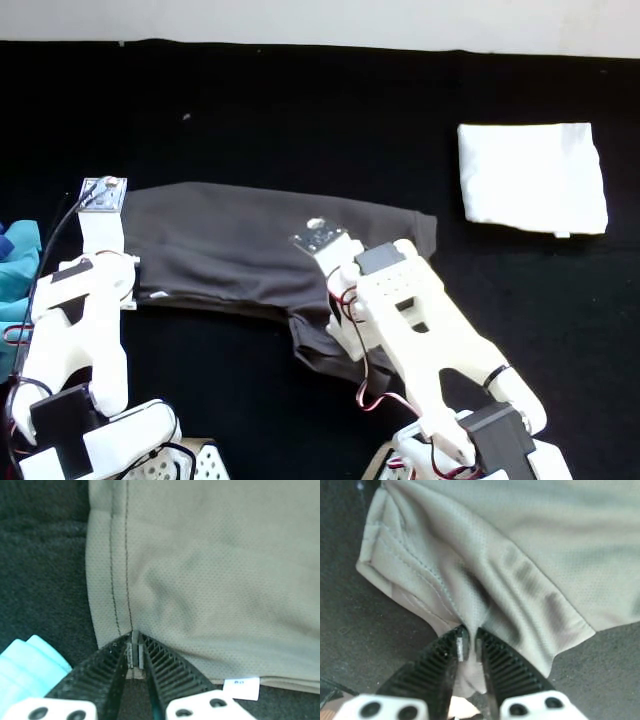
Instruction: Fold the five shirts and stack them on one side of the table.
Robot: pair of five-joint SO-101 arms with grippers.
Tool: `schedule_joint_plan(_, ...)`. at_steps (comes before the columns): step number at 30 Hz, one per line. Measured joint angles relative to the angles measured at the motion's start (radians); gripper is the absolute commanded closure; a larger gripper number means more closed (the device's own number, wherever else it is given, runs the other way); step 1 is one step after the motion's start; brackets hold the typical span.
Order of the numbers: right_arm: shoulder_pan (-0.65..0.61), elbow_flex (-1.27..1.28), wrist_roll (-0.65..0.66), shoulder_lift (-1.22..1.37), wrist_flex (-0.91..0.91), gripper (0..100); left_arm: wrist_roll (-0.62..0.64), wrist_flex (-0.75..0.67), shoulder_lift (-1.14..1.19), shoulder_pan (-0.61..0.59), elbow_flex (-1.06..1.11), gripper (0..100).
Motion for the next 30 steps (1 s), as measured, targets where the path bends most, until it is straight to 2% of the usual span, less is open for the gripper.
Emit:
schedule_joint_plan(12, 0.000, -0.037, 0.000, 0.000, 0.112, 99.3, 0.000, 0.000, 0.000, 0.000, 0.000, 99)
schedule_joint_plan(25, 0.000, -0.037, 0.000, 0.000, 0.123, 99.3, 0.000, 0.000, 0.000, 0.000, 0.000, 99)
schedule_joint_plan(30, 0.000, -0.118, 0.000, 0.000, 0.175, 98.5, 0.000, 0.000, 0.000, 0.000, 0.000, 99)
